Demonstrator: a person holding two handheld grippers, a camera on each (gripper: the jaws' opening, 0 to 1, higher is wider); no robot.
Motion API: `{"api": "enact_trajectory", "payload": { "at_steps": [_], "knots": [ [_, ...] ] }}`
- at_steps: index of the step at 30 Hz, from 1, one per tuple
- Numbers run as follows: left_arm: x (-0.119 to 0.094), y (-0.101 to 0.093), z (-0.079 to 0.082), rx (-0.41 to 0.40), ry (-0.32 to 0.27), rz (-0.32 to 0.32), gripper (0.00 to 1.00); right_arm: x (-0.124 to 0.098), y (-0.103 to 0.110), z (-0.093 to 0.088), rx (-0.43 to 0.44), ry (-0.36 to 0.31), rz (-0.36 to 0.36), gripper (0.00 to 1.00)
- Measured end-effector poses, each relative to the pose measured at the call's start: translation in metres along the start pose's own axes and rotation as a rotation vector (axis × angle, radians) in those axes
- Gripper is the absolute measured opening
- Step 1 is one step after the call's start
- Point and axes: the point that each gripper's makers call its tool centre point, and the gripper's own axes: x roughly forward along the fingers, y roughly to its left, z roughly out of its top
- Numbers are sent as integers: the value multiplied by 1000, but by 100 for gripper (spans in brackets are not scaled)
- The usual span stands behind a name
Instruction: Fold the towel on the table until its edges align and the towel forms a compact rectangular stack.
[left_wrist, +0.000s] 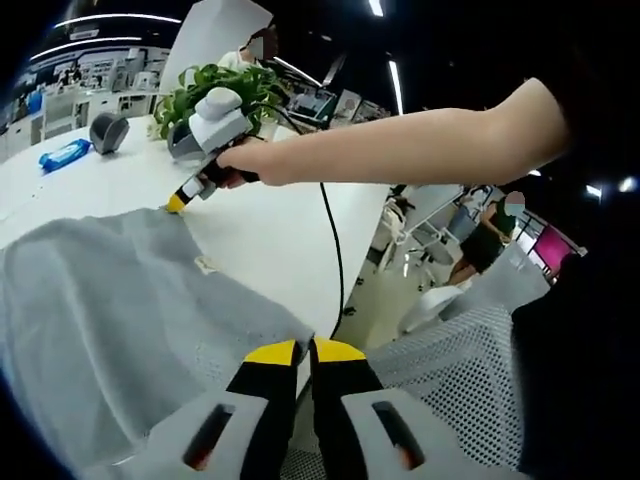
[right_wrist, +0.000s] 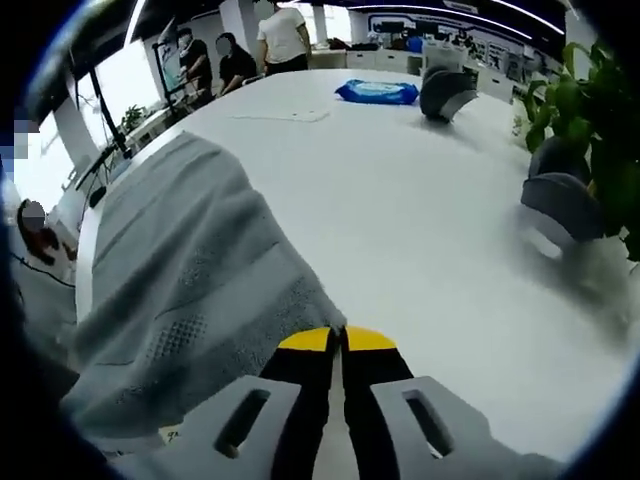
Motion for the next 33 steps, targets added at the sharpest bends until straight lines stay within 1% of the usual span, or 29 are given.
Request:
{"api": "enact_trajectory", "payload": {
  "at_steps": [2,6,10,12,16,21,24,27,33],
  "knots": [
    [-1,-4,6,-4,-17,-17,4,-6,-2,7,-11,-23,-1,0],
    [-1,-16,24,3,-61,-68,4,-24,-11,25,-48,-69,-7,0],
    [-2,-21,42,11,-96,-82,4,-42,-19,39,-80,-104,-22,0],
    [-2,-23,48,16,-106,-85,4,-51,-22,45,-98,-116,-27,0],
    [-3,-31,62,41,-127,-104,4,-67,-25,57,-106,-143,-18,0],
    [-2,-40,80,59,-161,-124,4,-85,-31,72,-135,-166,-26,0],
    [-4,-47,93,68,-184,-141,4,-97,-35,82,-167,-173,-37,0],
    [-6,-52,103,84,-203,-150,4,-108,-38,92,-165,-192,-33,0],
    [-8,-66,128,125,-244,-176,4,-126,-45,107,-213,-188,-41,0]
  ]
}}
